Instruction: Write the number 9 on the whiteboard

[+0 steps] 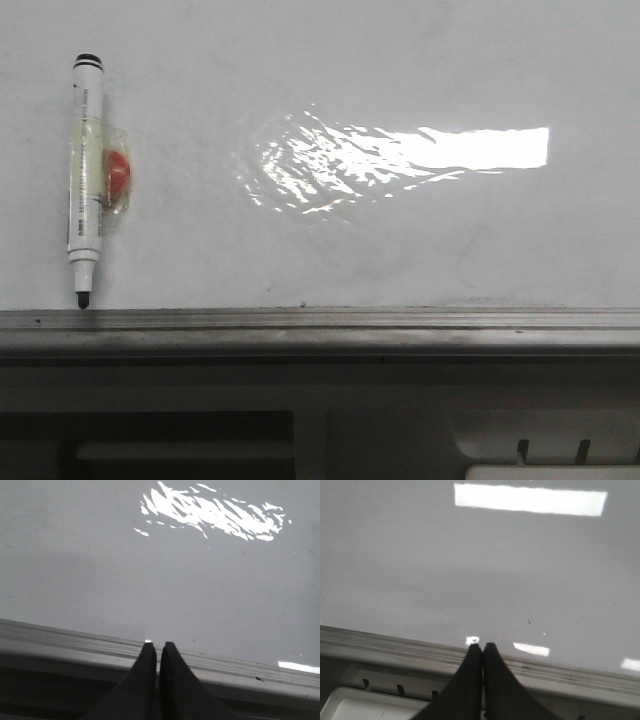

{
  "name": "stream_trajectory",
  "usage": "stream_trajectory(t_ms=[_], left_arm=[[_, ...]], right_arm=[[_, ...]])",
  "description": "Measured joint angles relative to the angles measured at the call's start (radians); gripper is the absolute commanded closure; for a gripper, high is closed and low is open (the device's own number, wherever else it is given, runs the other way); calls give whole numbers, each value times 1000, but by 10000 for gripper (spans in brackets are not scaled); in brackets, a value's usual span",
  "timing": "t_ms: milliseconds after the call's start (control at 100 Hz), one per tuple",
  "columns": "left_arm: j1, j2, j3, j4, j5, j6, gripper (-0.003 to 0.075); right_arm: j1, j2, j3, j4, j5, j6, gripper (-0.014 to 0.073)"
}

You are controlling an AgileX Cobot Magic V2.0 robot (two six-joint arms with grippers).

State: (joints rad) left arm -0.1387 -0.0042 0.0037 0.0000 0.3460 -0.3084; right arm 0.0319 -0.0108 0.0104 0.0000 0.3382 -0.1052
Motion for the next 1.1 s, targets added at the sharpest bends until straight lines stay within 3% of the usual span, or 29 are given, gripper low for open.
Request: stream_trajectory(t_ms=[1100], left_arm=[[31,0,0,0,0,0,740]], right_arm=[[0,0,0,0,0,0,663]])
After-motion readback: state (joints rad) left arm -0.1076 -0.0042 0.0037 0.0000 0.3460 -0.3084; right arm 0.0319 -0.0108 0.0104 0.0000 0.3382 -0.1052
